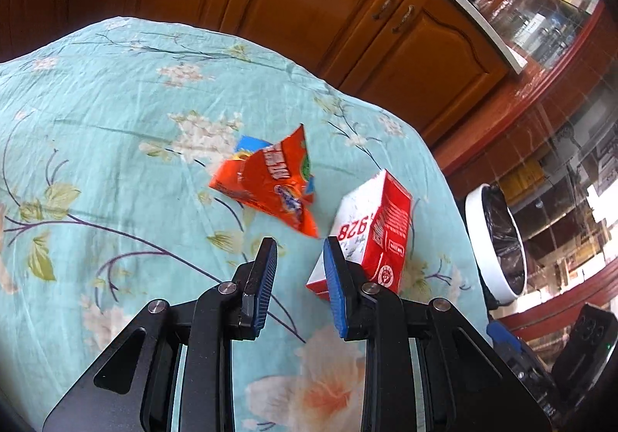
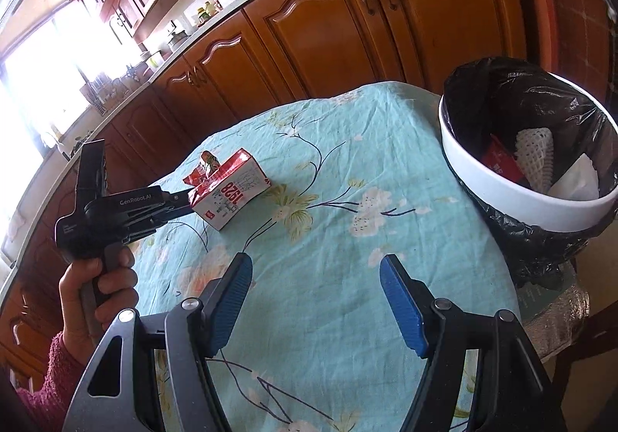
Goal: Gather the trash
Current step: 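Grasp the orange-blue wrapper with the left tool while the right tool grasps the red milk carton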
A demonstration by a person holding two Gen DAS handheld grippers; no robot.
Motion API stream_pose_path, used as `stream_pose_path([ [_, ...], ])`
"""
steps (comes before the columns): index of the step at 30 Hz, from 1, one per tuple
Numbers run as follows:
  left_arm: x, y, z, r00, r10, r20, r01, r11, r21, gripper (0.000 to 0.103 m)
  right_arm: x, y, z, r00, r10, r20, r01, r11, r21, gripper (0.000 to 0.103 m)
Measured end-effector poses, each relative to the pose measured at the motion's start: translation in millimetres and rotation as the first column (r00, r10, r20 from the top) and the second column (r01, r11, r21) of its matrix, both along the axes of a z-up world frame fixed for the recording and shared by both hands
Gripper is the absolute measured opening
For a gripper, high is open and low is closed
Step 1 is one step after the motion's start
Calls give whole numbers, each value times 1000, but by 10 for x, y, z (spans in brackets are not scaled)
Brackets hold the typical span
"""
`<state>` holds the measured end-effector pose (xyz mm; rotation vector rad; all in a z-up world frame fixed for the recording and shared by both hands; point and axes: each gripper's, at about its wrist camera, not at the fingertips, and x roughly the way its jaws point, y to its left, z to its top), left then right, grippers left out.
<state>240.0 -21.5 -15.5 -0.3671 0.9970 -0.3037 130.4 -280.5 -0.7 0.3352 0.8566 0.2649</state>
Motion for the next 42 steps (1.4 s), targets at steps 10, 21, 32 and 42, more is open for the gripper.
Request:
stream_pose_path([
  [10, -209, 179, 257, 996, 20, 85, -25, 998, 59, 24, 158, 52, 8, 1000, -12, -4, 12, 1000, 29, 70],
  [21, -99, 683, 221, 992, 99, 82, -105, 992, 71, 33, 579, 771, -27, 996, 90, -7, -89, 996, 31, 73],
  [32, 108, 495, 180, 995, 53, 81, -60, 994, 86, 45, 1025, 988, -208, 994, 103, -35, -102, 995, 12, 45],
  [42, 350, 38, 103, 994, -42, 98, 18, 972, 236, 44, 752, 620, -27, 998, 64, 5, -64, 998, 2, 31],
])
